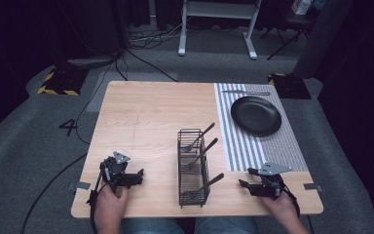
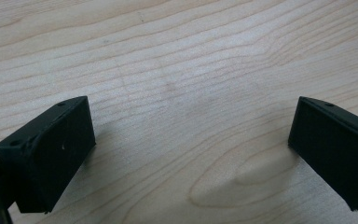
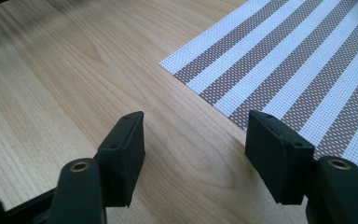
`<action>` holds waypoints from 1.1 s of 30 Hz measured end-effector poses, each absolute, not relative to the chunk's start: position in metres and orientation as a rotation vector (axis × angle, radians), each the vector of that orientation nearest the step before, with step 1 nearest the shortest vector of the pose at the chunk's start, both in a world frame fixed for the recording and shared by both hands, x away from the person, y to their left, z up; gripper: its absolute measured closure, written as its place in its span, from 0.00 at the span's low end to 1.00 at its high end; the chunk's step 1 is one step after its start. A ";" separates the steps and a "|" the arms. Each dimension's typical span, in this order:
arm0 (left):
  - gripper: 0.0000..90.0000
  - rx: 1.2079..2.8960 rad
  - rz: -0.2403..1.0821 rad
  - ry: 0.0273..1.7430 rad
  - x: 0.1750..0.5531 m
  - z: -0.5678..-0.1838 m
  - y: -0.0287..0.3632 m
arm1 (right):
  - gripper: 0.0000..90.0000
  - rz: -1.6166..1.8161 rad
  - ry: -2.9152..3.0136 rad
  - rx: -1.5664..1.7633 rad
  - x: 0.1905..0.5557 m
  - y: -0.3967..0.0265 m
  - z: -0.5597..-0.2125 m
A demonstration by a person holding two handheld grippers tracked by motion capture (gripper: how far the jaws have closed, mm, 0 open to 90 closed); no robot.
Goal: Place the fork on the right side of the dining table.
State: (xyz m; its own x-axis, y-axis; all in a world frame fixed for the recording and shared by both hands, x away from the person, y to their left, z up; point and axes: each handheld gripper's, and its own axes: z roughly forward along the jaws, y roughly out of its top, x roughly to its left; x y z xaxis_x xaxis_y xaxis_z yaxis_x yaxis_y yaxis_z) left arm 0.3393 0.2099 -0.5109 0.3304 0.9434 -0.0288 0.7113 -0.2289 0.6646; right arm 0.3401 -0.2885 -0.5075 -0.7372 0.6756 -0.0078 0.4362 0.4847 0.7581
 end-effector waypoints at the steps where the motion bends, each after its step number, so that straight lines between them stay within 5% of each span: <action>1: 0.01 2.017 0.517 1.448 0.339 -0.511 0.210 | 0.42 1.110 2.429 0.939 0.340 -0.289 -0.507; 33: 0.00 2.019 0.514 1.446 0.340 -0.511 0.210 | 0.49 1.217 2.432 0.995 0.335 -0.289 -0.483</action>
State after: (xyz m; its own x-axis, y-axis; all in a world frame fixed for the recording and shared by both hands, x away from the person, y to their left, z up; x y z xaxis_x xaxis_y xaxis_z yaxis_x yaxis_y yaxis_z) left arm 0.3398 0.2104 -0.5108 0.3330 0.9424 -0.0305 0.7118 -0.2301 0.6636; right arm 0.3351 -0.2888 -0.4829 -0.7373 0.6709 0.0799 0.4660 0.4193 0.7791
